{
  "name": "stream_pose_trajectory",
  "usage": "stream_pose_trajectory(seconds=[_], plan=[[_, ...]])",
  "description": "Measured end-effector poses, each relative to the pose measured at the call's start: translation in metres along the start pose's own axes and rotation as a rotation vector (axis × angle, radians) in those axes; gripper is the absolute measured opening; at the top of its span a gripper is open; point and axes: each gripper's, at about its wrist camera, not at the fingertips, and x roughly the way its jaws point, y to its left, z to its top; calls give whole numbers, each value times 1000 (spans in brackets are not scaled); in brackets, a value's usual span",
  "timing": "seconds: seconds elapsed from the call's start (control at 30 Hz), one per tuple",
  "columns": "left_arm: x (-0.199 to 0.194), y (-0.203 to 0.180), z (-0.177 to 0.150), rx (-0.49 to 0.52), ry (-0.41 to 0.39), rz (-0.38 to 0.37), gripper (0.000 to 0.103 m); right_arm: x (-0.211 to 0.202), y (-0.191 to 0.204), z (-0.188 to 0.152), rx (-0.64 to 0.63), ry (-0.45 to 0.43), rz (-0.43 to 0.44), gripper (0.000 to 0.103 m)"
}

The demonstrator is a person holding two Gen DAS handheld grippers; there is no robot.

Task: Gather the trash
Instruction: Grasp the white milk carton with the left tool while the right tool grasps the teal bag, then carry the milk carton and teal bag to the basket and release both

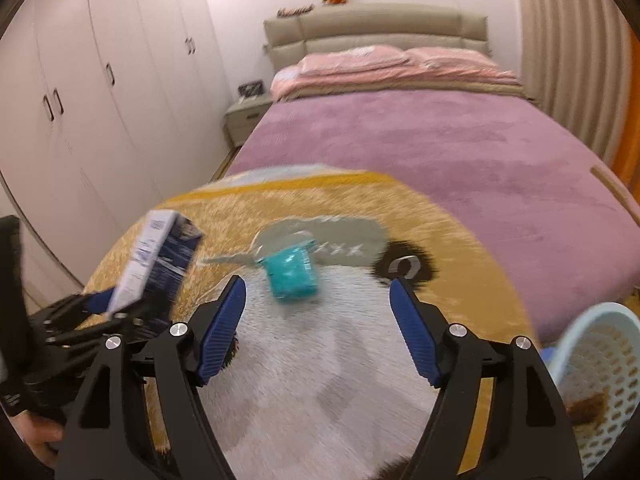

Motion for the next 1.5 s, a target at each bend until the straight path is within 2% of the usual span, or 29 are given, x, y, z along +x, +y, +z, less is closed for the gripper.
stream_pose_trajectory(seconds=[0.13,0.3,0.43,0.47,0.5,0.53,0.57,0.63,0.77,0.87,1.03,1.27,1.5], plan=[[9,20,-4,-70,-5,-30,54,38,15,4,-51,46,-36,73],[13,22,-7,-67,-24,-7,53,67,12,5,-41,85,-70,73],[14,22,-7,-80,-21,-5,52,74,9,7,-25,102,-108,73],[14,23,-7,-89,-20,-12,52,74,11,6,-34,99,-112,69],[14,25,-7,-95,-20,-17,52,75,13,5,-50,97,-115,59],[14,26,-7,-99,-20,-21,52,75,16,4,-65,101,-110,53],[13,26,-8,-102,-21,-23,52,76,18,4,-77,103,-109,37],[13,25,-8,-97,-26,-18,52,73,22,2,-96,77,-132,35],[13,19,-7,-74,-40,-9,52,55,23,-2,-106,0,-136,35],[8,11,-6,-54,-59,-13,52,42,22,-5,-103,-27,-141,35],[-17,-23,0,21,-112,-49,52,3,6,-13,-79,-62,-171,35],[-45,-96,9,134,-151,-164,52,-76,-41,-23,25,-160,-227,35],[-52,-175,7,242,-143,-291,52,-149,-105,-40,160,-244,-296,35]])
